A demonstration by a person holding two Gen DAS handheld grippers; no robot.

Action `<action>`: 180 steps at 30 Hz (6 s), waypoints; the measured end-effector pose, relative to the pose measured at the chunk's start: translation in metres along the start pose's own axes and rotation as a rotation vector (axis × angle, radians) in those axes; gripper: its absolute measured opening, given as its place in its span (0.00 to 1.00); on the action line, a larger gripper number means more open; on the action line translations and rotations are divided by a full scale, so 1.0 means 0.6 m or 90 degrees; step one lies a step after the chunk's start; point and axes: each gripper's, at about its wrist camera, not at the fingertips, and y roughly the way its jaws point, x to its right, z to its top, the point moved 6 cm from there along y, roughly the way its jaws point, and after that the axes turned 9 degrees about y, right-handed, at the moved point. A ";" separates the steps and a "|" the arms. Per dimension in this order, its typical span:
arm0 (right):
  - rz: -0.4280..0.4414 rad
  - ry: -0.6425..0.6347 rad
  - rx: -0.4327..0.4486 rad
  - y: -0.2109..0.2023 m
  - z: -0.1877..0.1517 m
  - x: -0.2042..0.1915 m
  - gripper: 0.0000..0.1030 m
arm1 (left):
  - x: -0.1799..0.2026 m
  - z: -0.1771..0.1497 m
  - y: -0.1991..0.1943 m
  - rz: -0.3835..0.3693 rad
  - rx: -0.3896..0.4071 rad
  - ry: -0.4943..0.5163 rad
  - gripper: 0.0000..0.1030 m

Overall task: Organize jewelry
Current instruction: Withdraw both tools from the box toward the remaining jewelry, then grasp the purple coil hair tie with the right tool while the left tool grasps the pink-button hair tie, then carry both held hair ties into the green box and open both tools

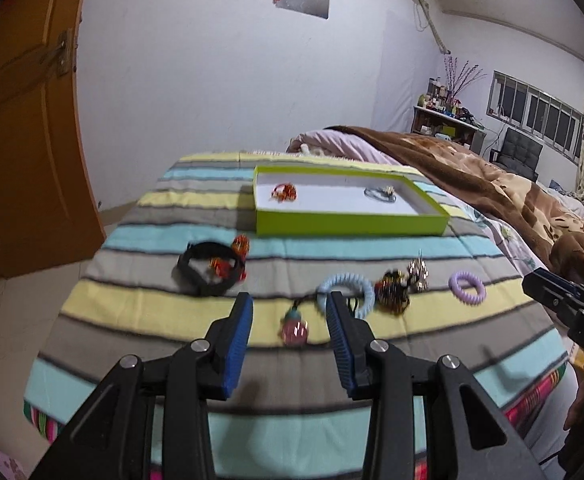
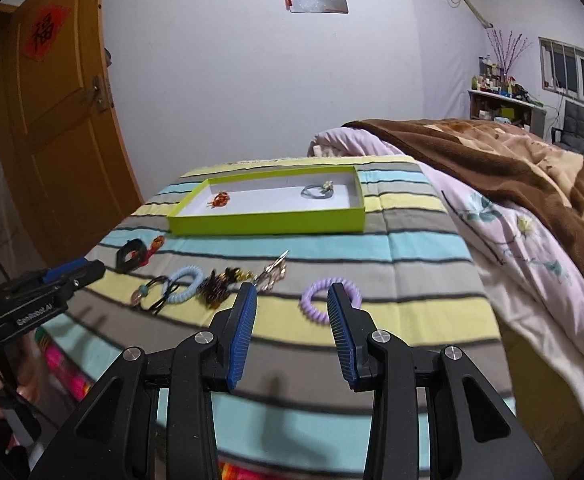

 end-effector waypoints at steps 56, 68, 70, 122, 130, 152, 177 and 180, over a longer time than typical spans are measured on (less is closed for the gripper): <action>-0.101 0.007 -0.155 0.149 -0.012 0.079 0.23 | 0.018 -0.028 0.112 0.016 -0.127 0.021 0.31; -0.104 -0.007 -0.149 0.147 -0.011 0.074 0.09 | 0.024 -0.028 0.105 0.008 -0.120 0.037 0.21; -0.101 -0.005 -0.144 0.142 -0.010 0.072 0.09 | 0.025 -0.026 0.103 0.006 -0.118 0.038 0.21; -0.045 -0.051 -0.042 0.213 0.173 0.014 0.09 | 0.012 0.192 0.158 -0.035 0.024 0.050 0.20; -0.059 -0.048 -0.082 0.304 0.188 0.038 0.09 | -0.012 0.203 0.246 -0.032 -0.022 0.039 0.20; -0.102 -0.056 -0.170 0.405 0.167 0.067 0.10 | -0.015 0.173 0.333 -0.030 -0.097 0.044 0.21; -0.040 -0.038 -0.083 0.248 0.164 0.027 0.20 | -0.005 0.168 0.206 -0.045 -0.026 0.056 0.29; -0.025 -0.037 -0.076 0.217 0.152 0.014 0.20 | -0.006 0.157 0.172 -0.044 -0.016 0.050 0.29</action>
